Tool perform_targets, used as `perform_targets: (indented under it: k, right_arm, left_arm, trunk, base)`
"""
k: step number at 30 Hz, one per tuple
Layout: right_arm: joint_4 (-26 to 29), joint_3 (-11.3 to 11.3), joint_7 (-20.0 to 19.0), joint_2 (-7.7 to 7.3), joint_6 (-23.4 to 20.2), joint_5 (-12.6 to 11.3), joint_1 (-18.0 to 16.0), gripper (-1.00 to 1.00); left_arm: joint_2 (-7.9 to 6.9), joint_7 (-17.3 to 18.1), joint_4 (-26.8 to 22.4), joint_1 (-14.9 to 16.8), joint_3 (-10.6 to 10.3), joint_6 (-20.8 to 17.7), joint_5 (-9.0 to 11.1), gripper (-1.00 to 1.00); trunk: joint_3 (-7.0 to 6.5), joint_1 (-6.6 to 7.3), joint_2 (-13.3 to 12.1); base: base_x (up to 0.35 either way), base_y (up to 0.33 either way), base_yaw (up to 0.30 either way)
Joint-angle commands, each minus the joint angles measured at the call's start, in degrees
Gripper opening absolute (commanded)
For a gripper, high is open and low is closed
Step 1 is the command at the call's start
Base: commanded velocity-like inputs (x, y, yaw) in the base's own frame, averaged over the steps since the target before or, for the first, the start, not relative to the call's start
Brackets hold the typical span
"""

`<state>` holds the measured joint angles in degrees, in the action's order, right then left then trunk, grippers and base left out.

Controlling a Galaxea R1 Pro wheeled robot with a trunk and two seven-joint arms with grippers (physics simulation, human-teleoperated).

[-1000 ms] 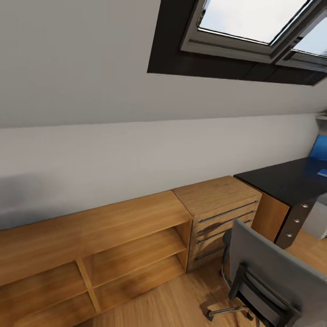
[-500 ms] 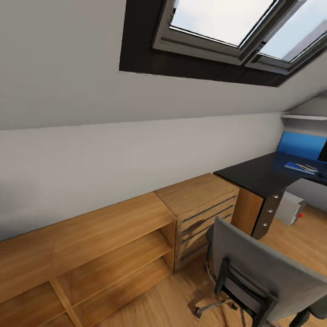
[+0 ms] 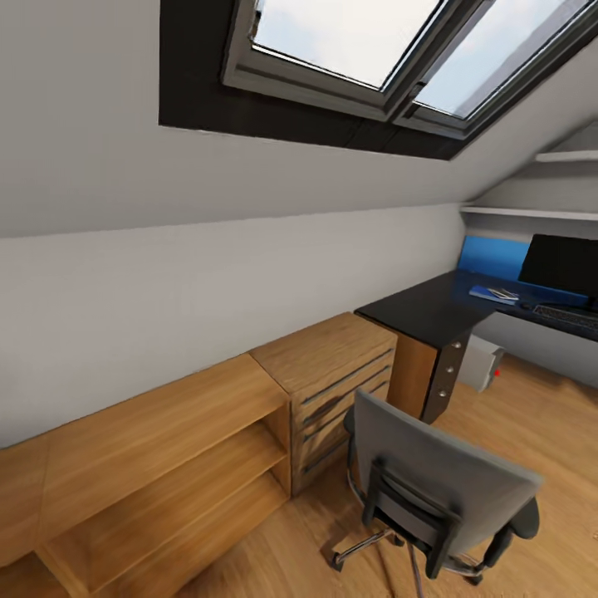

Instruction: In the bedroom, organize the workspace by keeping the computer under the desk, ensuring the monitor is on the desk, placing the keyboard on the desk next to the monitor, placing the mouse on the desk next to the keyboard, moving the folder from the swivel chair onto the desk next to the mouse, stacking the notebook on top of the folder with the pen on top of the notebook, and positioning the swivel chair next to the desk.

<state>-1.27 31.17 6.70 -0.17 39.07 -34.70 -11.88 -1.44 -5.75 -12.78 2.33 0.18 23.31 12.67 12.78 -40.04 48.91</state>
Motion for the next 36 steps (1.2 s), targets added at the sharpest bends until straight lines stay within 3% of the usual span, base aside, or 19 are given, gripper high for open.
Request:
perform_targets:
  k: [1, 15, 27, 36]
  right_arm:
    - [-0.13, 0.48, 0.42, 0.05, 0.12, 0.07, -0.07, 1.0]
    - [-0.13, 0.48, 0.42, 0.08, 0.12, 0.07, -0.07, 1.0]
    - [-0.13, 0.48, 0.42, 0.06, 0.12, 0.04, -0.07, 1.0]
    - [-0.13, 0.48, 0.42, 0.02, 0.12, 0.06, -0.07, 1.0]
  left_arm:
    - [0.01, -0.05, -0.02, 0.03, -0.02, 0.16, 0.16, 1.0]
    - [0.03, -0.05, 0.0, 0.04, -0.01, 0.13, 0.16, 1.0]
    - [0.03, -0.05, 0.0, 0.02, -0.01, 0.1, 0.16, 1.0]
    - [0.03, -0.05, 0.01, 0.04, 0.0, 0.07, 0.19, 1.0]
  trunk:
    - [0.13, -0.01, 0.06]
    - [1.15, -0.01, 0.06]
    - [2.09, -0.01, 0.06]
    - [2.36, -0.01, 0.06]
  base:
    - [0.0, 0.0, -0.242]
    - [0.0, 0.001, -0.175]
    - [0.0, 0.225, -0.154]
    - [0.0, 0.043, -0.239]
